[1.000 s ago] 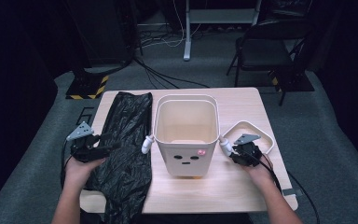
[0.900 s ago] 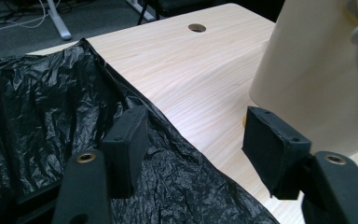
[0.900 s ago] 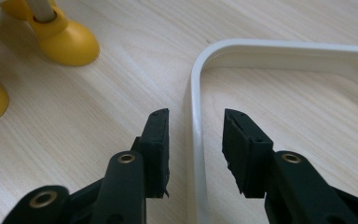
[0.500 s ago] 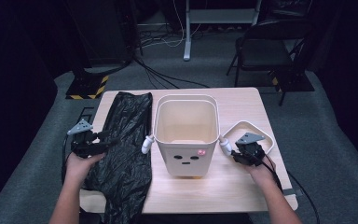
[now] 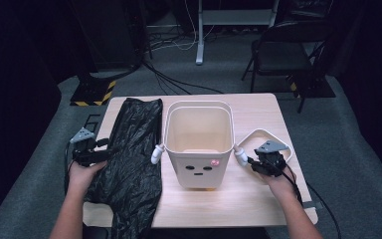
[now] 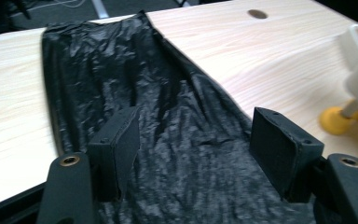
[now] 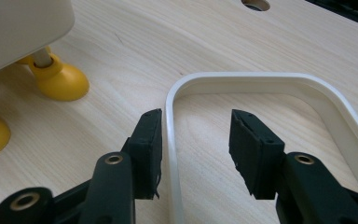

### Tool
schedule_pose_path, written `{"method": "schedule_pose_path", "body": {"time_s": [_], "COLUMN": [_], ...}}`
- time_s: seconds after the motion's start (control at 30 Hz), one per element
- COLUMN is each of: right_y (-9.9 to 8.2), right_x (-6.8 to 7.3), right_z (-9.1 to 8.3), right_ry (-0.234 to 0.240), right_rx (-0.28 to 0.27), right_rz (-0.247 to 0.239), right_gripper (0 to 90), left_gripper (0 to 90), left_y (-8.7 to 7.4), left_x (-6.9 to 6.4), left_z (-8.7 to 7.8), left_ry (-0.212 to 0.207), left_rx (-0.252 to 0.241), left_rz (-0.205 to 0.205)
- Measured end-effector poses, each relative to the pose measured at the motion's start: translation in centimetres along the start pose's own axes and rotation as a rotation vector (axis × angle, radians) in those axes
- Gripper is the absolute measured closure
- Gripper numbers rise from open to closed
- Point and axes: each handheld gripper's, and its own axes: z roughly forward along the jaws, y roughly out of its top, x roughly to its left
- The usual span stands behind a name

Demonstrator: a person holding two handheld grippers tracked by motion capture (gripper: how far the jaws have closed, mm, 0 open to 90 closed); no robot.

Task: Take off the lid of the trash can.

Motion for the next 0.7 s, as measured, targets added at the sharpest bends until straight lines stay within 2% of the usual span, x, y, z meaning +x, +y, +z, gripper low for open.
{"method": "schedule_pose_path", "body": {"time_s": [0.07, 0.1, 0.13, 0.17, 0.27, 0.4, 0.7], "right_y": [0.0, 0.0, 0.0, 0.0, 0.0, -0.1, -0.2], "right_x": [0.0, 0.0, 0.0, 0.1, 0.1, 0.0, 0.0], "right_z": [0.0, 0.0, 0.0, 0.0, 0.1, 0.1, 0.2], "right_ry": [0.001, 0.001, 0.001, 0.001, 0.0, 0.0, 0.0], "right_rx": [0.001, 0.001, 0.001, 0.001, 0.002, 0.0, 0.008], "right_rz": [0.0, 0.0, -0.001, -0.006, -0.006, -0.009, -0.01], "right_gripper": [53.7, 53.7, 53.7, 53.6, 53.7, 53.6, 53.7], "left_gripper": [35.8, 34.6, 34.6, 34.5, 34.3, 32.9, 34.6], "left_y": [-0.2, -0.2, -0.4, -0.7, -1.1, -2.1, -4.2], "left_x": [0.3, 0.3, 0.6, 1.0, 1.5, 2.3, 3.8], "left_z": [0.1, 0.1, 0.3, 0.5, 0.9, 1.7, 2.8], "left_ry": [0.01, 0.01, 0.023, 0.028, 0.04, 0.082, 0.13], "left_rx": [-0.003, -0.003, -0.004, 0.003, 0.011, 0.044, 0.1], "left_rz": [-0.011, -0.011, -0.022, -0.05, -0.068, -0.074, -0.104]}}
